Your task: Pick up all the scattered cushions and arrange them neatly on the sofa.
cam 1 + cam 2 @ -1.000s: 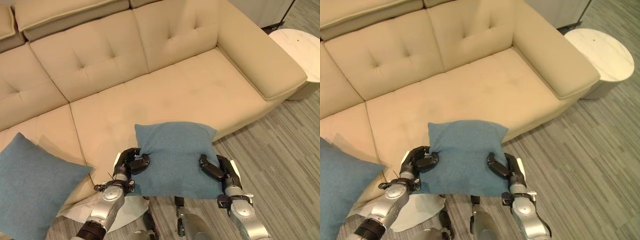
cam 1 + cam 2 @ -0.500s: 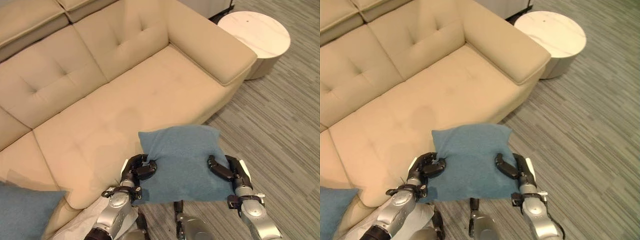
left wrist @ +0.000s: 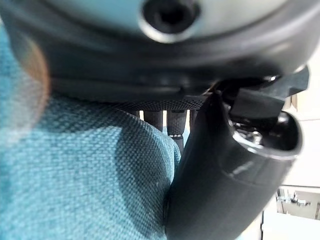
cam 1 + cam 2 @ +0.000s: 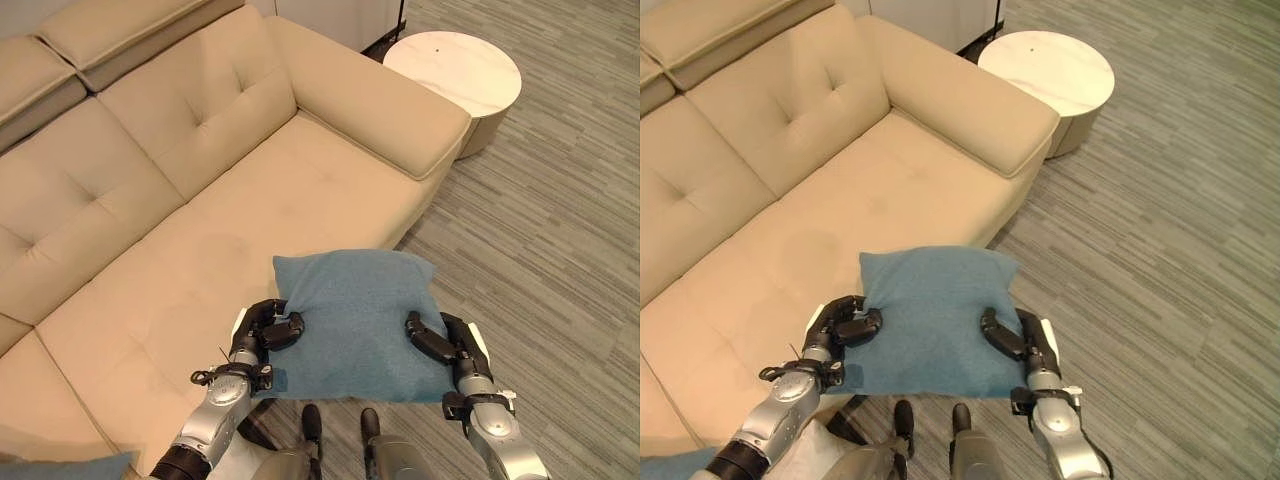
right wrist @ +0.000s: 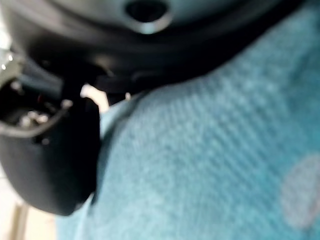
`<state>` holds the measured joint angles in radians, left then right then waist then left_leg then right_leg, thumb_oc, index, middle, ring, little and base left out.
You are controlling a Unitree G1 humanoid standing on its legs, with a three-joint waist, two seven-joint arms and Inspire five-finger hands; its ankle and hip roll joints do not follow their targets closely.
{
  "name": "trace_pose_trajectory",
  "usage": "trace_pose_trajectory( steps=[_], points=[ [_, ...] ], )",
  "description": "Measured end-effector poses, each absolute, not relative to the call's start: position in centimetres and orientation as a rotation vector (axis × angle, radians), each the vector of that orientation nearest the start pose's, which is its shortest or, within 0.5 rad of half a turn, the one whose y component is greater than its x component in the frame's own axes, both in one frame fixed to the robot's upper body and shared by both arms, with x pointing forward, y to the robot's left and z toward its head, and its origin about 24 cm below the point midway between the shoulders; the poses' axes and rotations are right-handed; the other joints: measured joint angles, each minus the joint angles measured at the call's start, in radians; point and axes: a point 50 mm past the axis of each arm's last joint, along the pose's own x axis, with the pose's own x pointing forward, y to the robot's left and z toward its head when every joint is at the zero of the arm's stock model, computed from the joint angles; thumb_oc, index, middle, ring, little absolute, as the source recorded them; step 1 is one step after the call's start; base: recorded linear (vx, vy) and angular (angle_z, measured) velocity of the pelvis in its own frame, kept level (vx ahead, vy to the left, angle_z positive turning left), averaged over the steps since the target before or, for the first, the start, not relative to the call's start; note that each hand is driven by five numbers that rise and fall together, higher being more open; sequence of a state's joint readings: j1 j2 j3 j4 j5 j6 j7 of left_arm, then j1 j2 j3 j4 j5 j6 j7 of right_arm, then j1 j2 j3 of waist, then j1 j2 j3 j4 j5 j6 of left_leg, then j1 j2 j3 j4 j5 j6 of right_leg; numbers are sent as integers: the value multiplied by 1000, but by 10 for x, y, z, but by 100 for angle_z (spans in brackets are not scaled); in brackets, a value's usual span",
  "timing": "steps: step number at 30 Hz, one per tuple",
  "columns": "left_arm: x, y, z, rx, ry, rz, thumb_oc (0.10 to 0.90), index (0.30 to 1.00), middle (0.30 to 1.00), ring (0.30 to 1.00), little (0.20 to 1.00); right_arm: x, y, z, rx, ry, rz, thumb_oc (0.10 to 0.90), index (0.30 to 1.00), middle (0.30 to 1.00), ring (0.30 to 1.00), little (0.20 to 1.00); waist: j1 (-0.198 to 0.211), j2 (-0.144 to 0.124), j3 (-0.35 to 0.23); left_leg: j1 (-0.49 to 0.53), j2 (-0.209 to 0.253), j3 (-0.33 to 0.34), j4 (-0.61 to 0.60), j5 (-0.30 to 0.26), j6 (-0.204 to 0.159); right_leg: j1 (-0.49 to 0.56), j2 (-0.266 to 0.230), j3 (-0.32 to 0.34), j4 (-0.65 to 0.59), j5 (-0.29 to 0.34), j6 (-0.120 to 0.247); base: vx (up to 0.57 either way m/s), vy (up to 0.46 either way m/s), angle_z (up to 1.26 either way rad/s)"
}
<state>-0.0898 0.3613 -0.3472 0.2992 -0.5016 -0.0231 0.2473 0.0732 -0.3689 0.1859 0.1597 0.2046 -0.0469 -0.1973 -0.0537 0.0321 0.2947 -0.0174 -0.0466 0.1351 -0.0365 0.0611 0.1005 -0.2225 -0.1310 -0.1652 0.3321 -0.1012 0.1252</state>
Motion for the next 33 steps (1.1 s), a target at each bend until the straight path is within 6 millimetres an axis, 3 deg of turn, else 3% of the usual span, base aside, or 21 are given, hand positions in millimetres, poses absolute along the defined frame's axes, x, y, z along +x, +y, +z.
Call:
trace_pose_trajectory(
  steps=[2,5,7,9,10,12,14,15,16,18,21,23,25,26,27,30,31,33],
  points=[
    [249,176,-16,-43,316,44,400,300,300,300,300,229,-200,-4,-186,211,-56,400,300,300,300,300,2,1,0,39,11,18,-13,-31,-11,-17,-44,-46,-33,3,-2,211,-94,-36],
    [245,177,-20,-47,333,51,400,300,300,300,300,227,-200,-5,-187,219,-41,400,300,300,300,300,-4,-3,-2,74,32,20,-24,-42,-24,-44,-62,-46,-150,75,-8,249,-168,-12],
    [242,179,-23,-52,344,53,400,300,300,300,300,226,-200,-6,-191,223,-38,400,300,300,300,300,-11,-18,-9,94,35,15,-25,-71,-67,-53,-65,-53,-235,140,1,295,-208,13],
    [234,180,-30,-65,371,64,400,300,300,300,300,221,-202,-12,-197,252,-35,400,300,300,300,300,-16,-33,-14,141,37,-2,-30,-91,-99,-14,-66,-49,-265,278,-32,265,-258,13],
    [226,172,-37,-104,399,68,400,300,300,300,300,217,-209,-16,-216,279,-43,400,300,300,300,300,-17,3,-26,149,85,-10,-1,-110,-125,14,-23,-58,-273,259,-62,132,-169,-1],
    [221,168,-41,-121,413,67,400,300,300,300,300,217,-213,-15,-235,282,-42,400,300,300,300,300,-12,8,-29,143,124,-19,55,-109,-126,49,24,-71,-291,254,-108,161,-280,-5],
    [225,162,-40,-132,411,50,400,300,300,300,300,217,-220,-13,-245,279,-64,400,300,300,300,300,-21,3,-29,63,152,-37,223,-127,-164,74,39,-96,-301,230,-134,107,-265,22],
    [225,161,-40,-139,411,48,400,300,300,300,300,217,-221,-13,-251,279,-68,400,300,300,300,300,-15,-3,-31,44,158,-35,273,-125,-166,77,44,-96,-296,223,-143,76,-206,8],
    [226,156,-39,-143,408,32,400,300,300,300,300,219,-223,-9,-256,266,-74,400,300,300,300,300,-14,-10,-29,-36,168,-70,451,-133,-176,108,47,-101,-304,205,-169,128,-172,-10],
    [232,149,-35,-149,390,8,400,300,300,300,300,218,-230,-6,-271,259,-103,400,300,300,300,300,-15,-12,-29,-106,165,-61,518,-106,-207,136,55,-108,-306,160,-198,177,-155,12],
    [235,148,-31,-151,374,2,400,300,300,300,300,219,-229,-4,-260,243,-112,400,300,300,300,300,-13,-35,-22,-171,118,-33,474,-124,-183,183,56,-121,-337,150,-203,186,-63,13],
    [235,148,-31,-150,373,2,400,300,300,300,300,219,-228,-1,-254,231,-116,400,300,300,300,300,-13,-36,-21,-204,61,-3,310,-122,-155,213,56,-137,-366,140,-199,170,-43,9],
    [234,149,-32,-145,375,5,400,300,300,300,300,218,-228,-3,-251,237,-124,400,300,300,300,300,-12,-32,-24,-217,55,36,234,-83,-137,237,64,-160,-377,149,-186,190,-9,21],
    [235,150,-32,-141,375,3,400,300,300,300,300,214,-228,-6,-248,250,-137,400,300,300,300,300,-19,-26,-28,-233,71,103,220,-60,-146,267,74,-187,-396,141,-179,216,32,34],
    [234,149,-32,-142,375,3,400,300,300,300,300,213,-228,-7,-247,254,-139,400,300,300,300,300,-16,-21,-31,-238,77,110,220,-50,-143,272,78,-187,-397,133,-175,424,109,36],
    [228,151,-37,-139,403,10,400,300,300,300,300,210,-226,-10,-246,266,-130,400,300,300,300,300,-15,29,-52,-154,90,117,136,15,-108,317,113,-184,-386,81,-131,216,90,3],
    [226,151,-39,-140,412,11,400,300,300,300,300,208,-225,-12,-241,275,-132,400,300,300,300,300,-18,36,-61,-112,77,107,78,41,-40,322,104,-181,-357,58,-114,295,171,14],
    [228,155,-33,-131,386,10,400,300,300,300,300,207,-223,-12,-231,273,-130,400,300,300,300,300,-11,26,-66,-69,30,103,27,41,-25,320,55,-182,-303,12,-78,209,146,17]
  ],
)
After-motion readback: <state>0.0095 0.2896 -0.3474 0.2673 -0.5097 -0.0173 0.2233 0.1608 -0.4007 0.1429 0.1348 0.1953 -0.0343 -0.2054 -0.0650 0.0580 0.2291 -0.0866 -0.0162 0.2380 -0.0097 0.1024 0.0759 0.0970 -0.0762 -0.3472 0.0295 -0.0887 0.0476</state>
